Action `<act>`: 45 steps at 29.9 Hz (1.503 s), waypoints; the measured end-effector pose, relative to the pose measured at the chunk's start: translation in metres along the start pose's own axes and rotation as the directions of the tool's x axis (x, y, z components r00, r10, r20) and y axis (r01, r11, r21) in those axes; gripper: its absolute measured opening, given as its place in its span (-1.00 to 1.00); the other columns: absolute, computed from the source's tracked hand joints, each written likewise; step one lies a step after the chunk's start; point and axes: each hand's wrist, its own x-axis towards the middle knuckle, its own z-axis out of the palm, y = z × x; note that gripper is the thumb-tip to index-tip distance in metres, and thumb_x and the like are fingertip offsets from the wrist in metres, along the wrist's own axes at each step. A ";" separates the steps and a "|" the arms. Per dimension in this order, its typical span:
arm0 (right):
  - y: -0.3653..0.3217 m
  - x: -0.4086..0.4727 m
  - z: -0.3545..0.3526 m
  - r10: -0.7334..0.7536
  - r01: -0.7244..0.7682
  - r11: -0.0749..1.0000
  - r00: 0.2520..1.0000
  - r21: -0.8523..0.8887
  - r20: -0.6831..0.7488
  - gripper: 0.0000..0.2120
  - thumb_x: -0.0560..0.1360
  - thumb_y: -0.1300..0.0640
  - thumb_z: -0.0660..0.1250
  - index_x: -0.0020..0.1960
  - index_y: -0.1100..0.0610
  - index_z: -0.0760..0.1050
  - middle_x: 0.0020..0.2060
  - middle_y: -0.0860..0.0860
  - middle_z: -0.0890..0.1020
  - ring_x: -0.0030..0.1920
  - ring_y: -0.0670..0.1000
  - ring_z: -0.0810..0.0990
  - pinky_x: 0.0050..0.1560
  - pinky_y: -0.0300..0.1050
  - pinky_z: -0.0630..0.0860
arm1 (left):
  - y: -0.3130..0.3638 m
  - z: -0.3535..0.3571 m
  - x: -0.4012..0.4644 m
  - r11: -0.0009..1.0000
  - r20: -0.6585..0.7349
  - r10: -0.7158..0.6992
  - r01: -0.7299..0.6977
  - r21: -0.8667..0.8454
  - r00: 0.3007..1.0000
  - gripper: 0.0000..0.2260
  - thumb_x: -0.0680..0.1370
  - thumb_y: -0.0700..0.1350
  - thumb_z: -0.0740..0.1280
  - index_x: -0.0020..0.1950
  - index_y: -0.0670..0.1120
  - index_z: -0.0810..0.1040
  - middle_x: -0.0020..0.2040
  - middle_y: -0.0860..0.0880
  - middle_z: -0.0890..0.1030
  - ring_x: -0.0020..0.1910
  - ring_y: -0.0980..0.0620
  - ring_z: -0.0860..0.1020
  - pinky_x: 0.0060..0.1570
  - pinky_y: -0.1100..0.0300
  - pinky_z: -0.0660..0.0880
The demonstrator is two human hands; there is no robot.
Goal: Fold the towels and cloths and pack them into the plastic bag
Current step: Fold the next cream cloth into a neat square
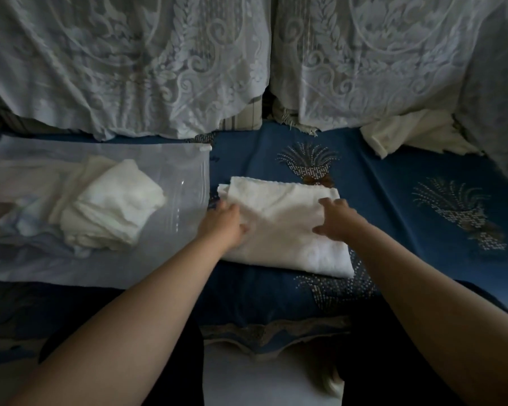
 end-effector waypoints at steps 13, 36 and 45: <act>0.017 -0.003 0.007 0.131 -0.131 0.903 0.991 0.408 0.029 -0.59 0.41 -0.03 0.41 0.12 0.23 0.53 0.07 0.13 0.55 0.08 0.15 0.55 -0.02 -0.03 0.49 | -0.007 -0.020 0.009 0.822 0.005 -0.173 0.148 -0.550 0.985 -0.68 0.54 -0.01 0.30 0.18 -0.19 0.54 0.17 -0.17 0.58 0.09 -0.15 0.55 0.07 0.08 0.48; -0.097 -0.070 -0.002 -0.205 -0.015 0.108 0.978 0.994 0.037 -0.62 0.50 -0.18 0.24 0.10 0.09 0.56 -0.09 0.09 0.71 -0.08 0.10 0.69 -0.05 0.06 0.60 | 0.006 -0.094 -0.071 0.443 0.168 0.264 0.035 -0.896 0.950 -0.53 0.58 0.23 0.06 0.30 -0.03 0.47 0.21 -0.06 0.55 0.10 -0.03 0.58 -0.02 0.06 0.61; -0.169 -0.018 0.029 -0.046 0.062 0.130 0.997 0.990 -0.056 -0.63 0.43 0.26 0.37 0.21 0.19 0.45 0.03 0.17 0.62 -0.08 0.11 0.65 -0.19 -0.03 0.62 | -0.057 -0.104 -0.053 0.848 -0.649 -0.058 -0.305 -0.433 0.759 -0.86 0.55 -0.03 0.31 -0.06 -0.08 0.57 -0.11 0.00 0.63 -0.21 0.02 0.58 -0.15 0.05 0.54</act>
